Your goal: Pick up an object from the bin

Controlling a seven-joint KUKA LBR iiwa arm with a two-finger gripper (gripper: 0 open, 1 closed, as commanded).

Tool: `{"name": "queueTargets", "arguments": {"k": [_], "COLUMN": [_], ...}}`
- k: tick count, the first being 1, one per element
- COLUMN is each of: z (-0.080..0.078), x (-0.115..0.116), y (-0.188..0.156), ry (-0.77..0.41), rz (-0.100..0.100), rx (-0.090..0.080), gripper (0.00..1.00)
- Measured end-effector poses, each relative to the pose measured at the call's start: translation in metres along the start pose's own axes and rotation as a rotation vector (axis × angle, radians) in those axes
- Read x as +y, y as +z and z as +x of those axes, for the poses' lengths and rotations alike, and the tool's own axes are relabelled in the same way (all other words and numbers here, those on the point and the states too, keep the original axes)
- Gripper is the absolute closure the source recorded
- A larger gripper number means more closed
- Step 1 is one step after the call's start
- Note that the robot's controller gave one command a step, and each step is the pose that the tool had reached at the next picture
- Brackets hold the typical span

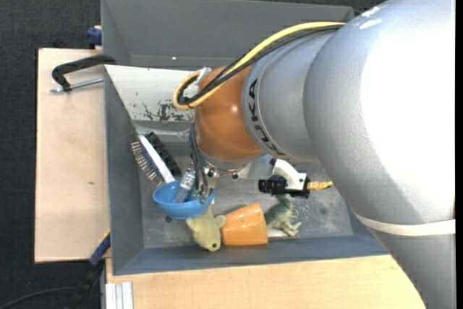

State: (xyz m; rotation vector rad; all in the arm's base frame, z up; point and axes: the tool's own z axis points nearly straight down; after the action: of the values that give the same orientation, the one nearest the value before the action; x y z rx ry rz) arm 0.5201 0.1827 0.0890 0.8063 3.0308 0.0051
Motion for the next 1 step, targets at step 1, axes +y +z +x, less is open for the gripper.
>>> {"name": "queueTargets", "arguments": {"k": [1], "z": [0.0002], "x": [0.0038], "y": [0.0132], "ry": [0.041], "rz": [-0.002], "rx": [-0.003], "gripper": [1.00]}}
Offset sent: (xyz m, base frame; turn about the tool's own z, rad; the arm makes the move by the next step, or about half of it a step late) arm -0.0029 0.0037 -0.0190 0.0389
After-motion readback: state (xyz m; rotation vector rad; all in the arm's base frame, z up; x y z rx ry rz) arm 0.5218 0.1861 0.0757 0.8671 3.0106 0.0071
